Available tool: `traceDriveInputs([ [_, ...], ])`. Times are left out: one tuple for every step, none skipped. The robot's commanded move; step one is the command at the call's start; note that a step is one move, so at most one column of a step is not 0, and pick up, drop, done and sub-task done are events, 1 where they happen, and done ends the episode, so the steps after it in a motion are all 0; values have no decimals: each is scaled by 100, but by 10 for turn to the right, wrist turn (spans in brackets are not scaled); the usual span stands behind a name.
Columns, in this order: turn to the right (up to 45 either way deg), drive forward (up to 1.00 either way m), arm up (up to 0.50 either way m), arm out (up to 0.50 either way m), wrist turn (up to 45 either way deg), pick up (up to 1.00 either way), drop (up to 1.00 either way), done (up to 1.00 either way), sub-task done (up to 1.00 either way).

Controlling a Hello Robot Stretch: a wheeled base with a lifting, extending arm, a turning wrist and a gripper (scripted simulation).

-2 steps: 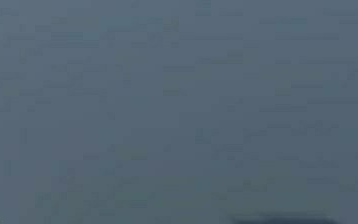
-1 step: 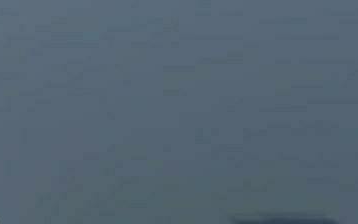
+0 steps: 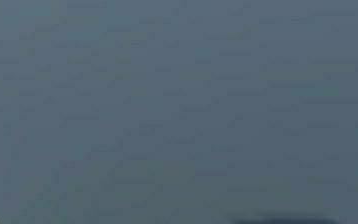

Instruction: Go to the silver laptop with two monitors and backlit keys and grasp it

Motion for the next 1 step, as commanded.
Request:
traceDriveInputs([
  [0, 0, 0, 0, 0, 0, 0, 100, 0],
])
